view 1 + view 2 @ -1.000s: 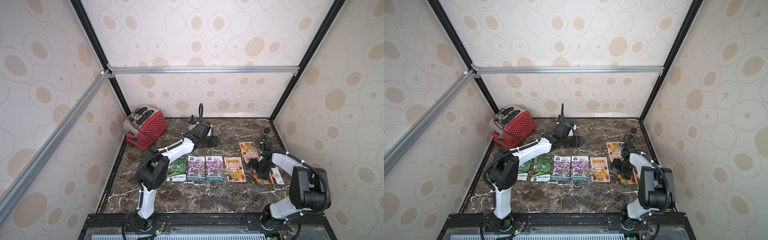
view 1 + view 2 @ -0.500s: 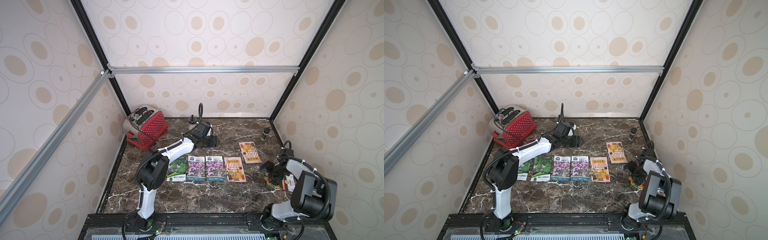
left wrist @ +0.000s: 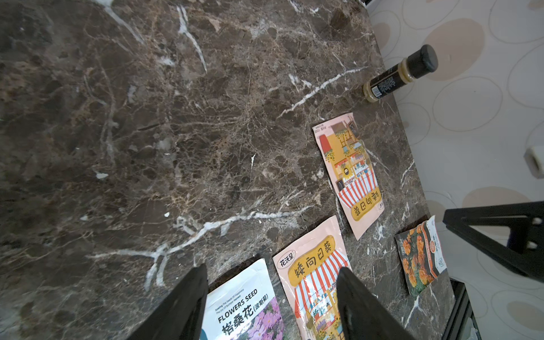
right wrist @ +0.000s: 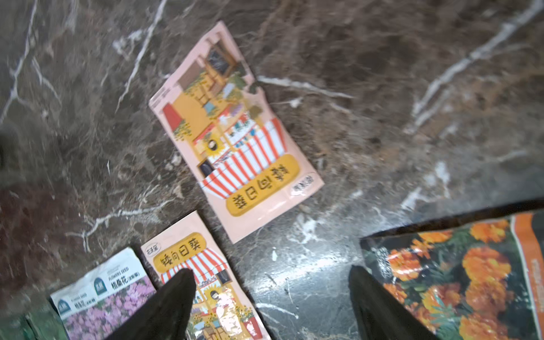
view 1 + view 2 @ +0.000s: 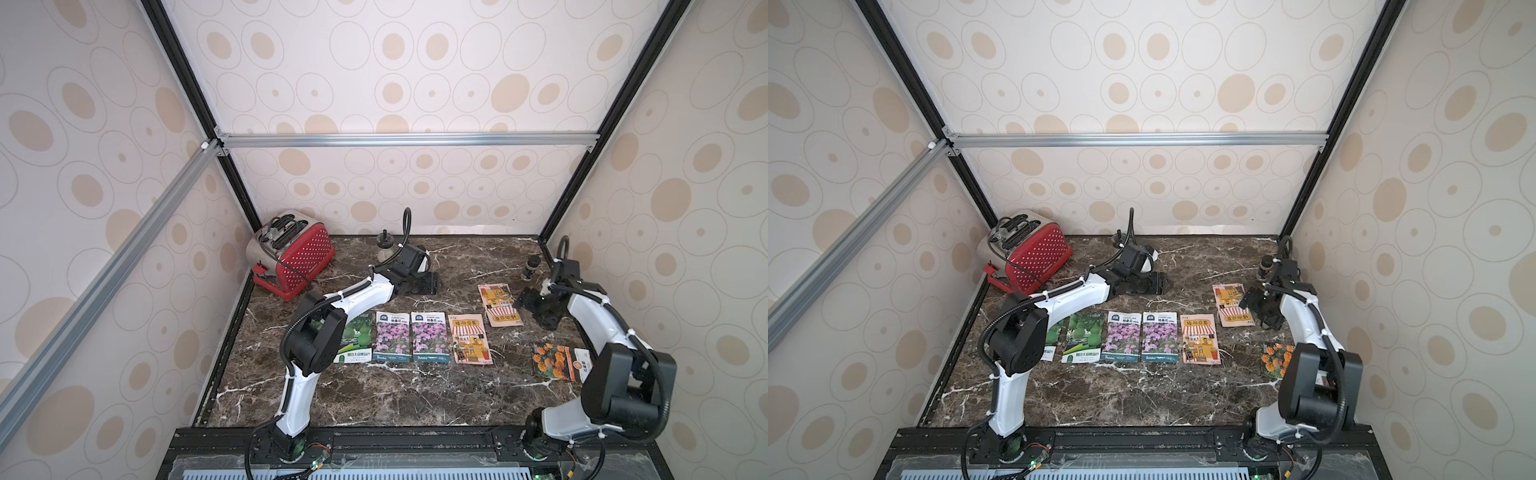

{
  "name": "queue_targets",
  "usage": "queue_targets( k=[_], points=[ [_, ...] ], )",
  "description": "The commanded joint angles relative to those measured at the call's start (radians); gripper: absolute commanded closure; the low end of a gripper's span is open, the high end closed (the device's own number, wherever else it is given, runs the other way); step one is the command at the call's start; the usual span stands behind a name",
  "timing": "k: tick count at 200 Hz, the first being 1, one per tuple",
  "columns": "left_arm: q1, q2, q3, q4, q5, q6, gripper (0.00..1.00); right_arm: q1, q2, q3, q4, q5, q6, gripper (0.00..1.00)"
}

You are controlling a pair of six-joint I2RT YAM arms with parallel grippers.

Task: Arrange the seed packets in a row
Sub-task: Move the seed packet to the center of the board, then pick up the seed packet from the center of the board.

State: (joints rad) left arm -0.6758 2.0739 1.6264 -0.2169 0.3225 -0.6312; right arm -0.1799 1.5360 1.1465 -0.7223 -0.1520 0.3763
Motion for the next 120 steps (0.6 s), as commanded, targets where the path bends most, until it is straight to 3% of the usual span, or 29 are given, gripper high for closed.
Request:
queue_targets(
  k=[1, 120],
  points=[
    [-0.011, 0.008, 0.053, -0.020, 0.008, 0.024, 0.30, 0.074, 0.115, 0.103, -0.117, 0.094, -0.101, 0.15],
    [-0.012, 0.022, 0.064, -0.036, 0.022, 0.039, 0.29, 0.090, 0.424, 0.292, -0.133, 0.162, -0.167, 0.12]
  ],
)
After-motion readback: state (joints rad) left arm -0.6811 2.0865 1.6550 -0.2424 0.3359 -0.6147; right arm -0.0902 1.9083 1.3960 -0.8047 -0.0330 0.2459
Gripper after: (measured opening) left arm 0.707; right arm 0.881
